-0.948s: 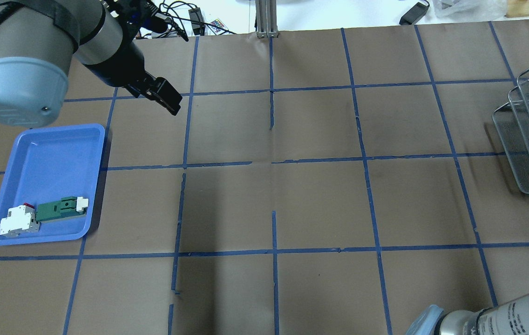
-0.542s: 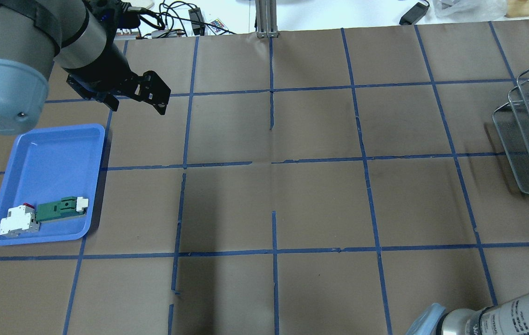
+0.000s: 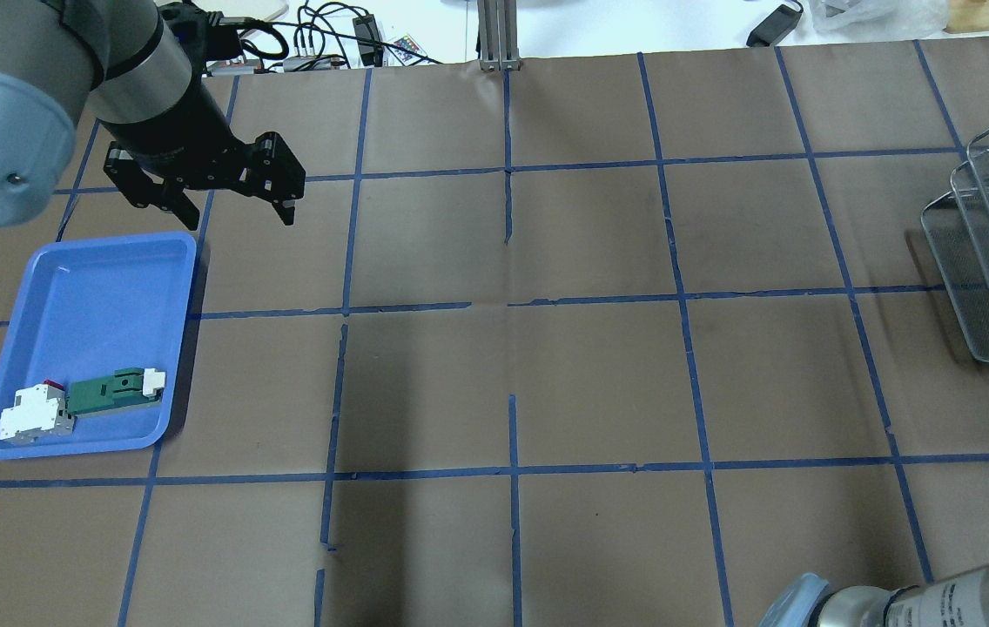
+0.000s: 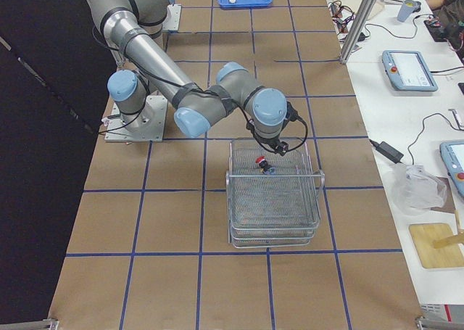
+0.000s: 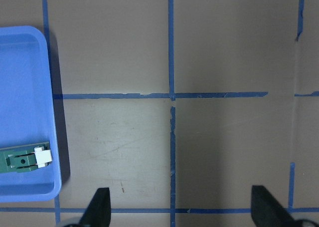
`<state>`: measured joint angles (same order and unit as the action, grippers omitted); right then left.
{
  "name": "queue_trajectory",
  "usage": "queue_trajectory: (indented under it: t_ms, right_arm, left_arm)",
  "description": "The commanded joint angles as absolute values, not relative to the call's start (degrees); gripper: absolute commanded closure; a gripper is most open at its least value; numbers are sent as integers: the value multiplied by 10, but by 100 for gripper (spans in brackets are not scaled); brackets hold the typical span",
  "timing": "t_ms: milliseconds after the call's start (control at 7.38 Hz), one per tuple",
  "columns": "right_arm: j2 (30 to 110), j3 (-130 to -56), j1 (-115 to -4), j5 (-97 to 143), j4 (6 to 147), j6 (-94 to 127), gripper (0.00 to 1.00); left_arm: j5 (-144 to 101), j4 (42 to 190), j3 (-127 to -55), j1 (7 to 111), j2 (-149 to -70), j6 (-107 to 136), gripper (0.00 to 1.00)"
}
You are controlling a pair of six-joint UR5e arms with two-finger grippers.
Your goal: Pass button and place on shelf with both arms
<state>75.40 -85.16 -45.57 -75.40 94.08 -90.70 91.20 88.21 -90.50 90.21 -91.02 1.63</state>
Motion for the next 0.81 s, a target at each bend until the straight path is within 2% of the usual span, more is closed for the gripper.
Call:
queue_trajectory:
  t_ms: [0, 135, 406, 542, 677]
  right_arm:
    - [852, -891, -569, -797, 936, -707, 0]
    - [893, -905, -656, -822, 936, -583, 0]
    - [908, -896, -838, -845, 926, -303, 0]
    - [903, -890, -905, -864, 932, -170, 0]
    - [898, -889, -926, -867, 924, -72, 0]
  left_arm:
    - [910, 928, -877, 898, -918, 18, 0]
    - [890, 930, -872, 896, -919, 17, 0]
    - [889, 930, -882, 893, -911, 10, 0]
    - [890, 930, -888, 894, -904, 10, 0]
    - [891, 930, -889, 894, -904, 9, 0]
